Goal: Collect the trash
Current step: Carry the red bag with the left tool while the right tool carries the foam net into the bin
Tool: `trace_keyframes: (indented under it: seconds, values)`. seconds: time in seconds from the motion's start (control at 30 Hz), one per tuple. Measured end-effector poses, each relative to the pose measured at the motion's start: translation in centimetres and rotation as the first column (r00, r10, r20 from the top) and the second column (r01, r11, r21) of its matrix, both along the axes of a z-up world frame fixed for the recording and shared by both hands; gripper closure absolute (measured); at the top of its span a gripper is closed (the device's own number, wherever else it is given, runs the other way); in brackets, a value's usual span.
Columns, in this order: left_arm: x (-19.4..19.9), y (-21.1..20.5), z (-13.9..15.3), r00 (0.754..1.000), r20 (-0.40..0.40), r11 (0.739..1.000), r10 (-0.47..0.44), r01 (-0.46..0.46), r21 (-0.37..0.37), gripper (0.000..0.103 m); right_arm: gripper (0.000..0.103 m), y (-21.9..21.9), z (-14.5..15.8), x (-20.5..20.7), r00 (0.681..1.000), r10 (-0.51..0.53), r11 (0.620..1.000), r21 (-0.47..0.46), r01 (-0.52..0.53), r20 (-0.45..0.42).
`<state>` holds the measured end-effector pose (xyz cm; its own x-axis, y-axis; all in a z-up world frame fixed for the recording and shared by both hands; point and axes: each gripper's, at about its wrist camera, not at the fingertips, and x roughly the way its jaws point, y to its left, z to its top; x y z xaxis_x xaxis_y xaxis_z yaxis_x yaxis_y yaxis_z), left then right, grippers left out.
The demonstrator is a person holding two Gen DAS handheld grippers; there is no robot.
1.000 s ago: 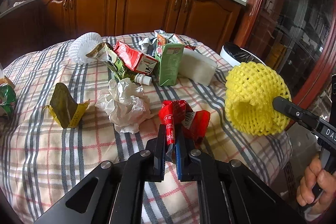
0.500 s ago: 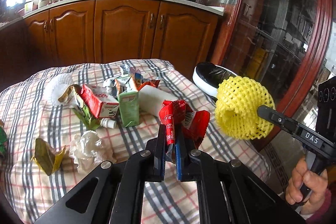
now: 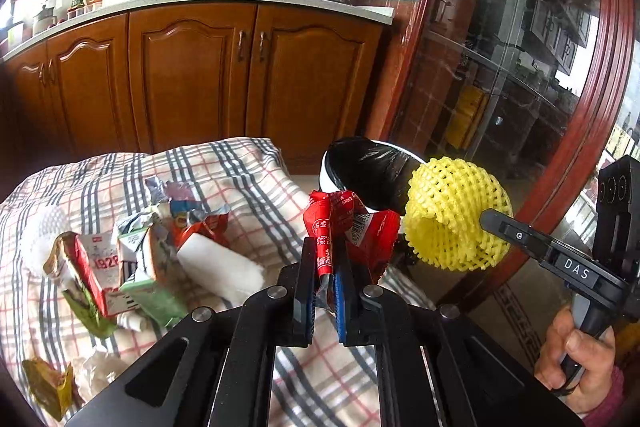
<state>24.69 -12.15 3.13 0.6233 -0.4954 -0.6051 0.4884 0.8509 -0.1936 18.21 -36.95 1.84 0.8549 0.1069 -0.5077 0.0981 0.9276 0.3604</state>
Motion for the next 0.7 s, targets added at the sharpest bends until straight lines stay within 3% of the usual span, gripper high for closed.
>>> trace_keyframes:
  seconds: [0.43,0.7]
  values:
    - [10.0,-8.1,-1.2,0.997,-0.055,0.998,-0.049,0.052,0.047,0.097,0.093,-6.5,0.5,4.8,0.995,-0.089,0.996,-0.010,0.089,-0.039]
    - [17.1,-13.3,-2.1,0.989,-0.130,0.992,-0.070,0.083,0.095,0.096,0.092,-9.6,-0.6,9.1,0.988,-0.085,0.996,0.002,0.086,-0.128]
